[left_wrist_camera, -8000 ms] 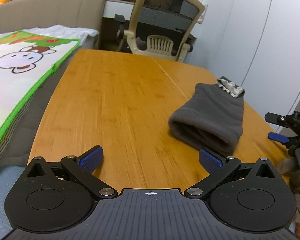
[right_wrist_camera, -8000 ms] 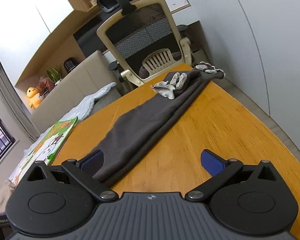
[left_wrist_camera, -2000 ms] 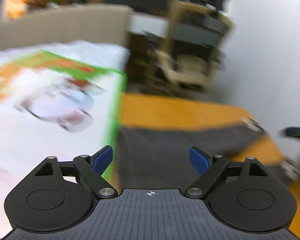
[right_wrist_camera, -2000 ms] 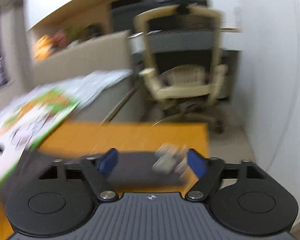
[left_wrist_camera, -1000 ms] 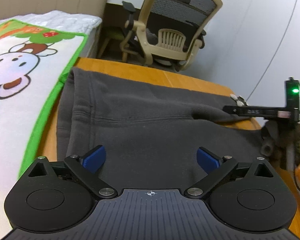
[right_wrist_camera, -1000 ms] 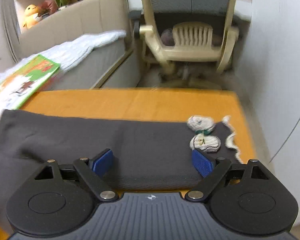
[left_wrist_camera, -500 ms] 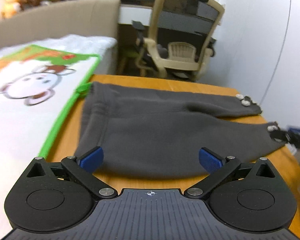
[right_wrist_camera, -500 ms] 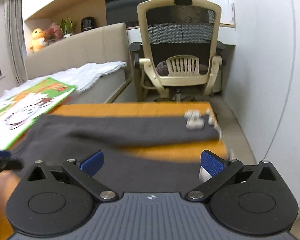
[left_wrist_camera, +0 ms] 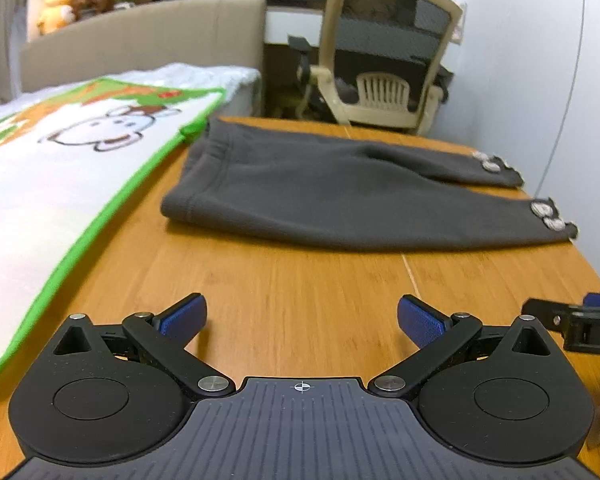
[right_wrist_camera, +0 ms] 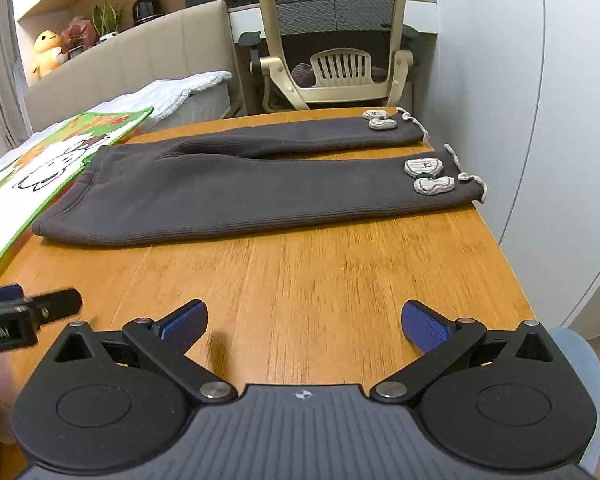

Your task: Fold clothes

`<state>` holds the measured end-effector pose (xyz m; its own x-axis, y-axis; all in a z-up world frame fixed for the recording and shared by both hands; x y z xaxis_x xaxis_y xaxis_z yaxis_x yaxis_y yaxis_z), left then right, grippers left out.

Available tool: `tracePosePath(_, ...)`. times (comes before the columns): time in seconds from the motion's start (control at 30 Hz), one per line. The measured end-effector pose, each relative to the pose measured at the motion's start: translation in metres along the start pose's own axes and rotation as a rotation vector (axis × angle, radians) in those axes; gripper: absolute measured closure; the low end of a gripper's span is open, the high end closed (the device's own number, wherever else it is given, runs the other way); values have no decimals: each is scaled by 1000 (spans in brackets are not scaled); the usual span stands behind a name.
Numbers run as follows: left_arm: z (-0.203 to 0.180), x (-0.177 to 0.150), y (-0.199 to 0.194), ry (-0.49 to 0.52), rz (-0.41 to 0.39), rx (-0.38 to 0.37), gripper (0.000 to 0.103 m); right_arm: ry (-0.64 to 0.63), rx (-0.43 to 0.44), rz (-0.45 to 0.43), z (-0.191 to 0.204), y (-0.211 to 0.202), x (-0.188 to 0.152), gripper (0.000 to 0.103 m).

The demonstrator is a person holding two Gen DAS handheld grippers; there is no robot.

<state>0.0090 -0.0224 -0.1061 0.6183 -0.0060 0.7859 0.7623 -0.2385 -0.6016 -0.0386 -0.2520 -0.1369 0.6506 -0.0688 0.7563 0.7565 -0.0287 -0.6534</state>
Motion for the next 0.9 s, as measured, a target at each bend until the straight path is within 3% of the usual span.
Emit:
tracePosePath(0.27, -5, -5, 9, 66, 63, 67, 0, -50, -34, 12, 6, 4, -2, 0)
tracePosePath(0.9, -4, -5, 8, 63, 63, 55, 0, -76, -54, 16, 10, 5, -3, 0)
Point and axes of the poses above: each gripper's, at about its wrist camera, not at the fingertips, and y roughly the way its jaws point, z to its left, x to its top, the point moved 10 cm from there along y, roughly the way its jaws point, and after that the axes turned 7 degrees about -x, right-handed, at the moved point
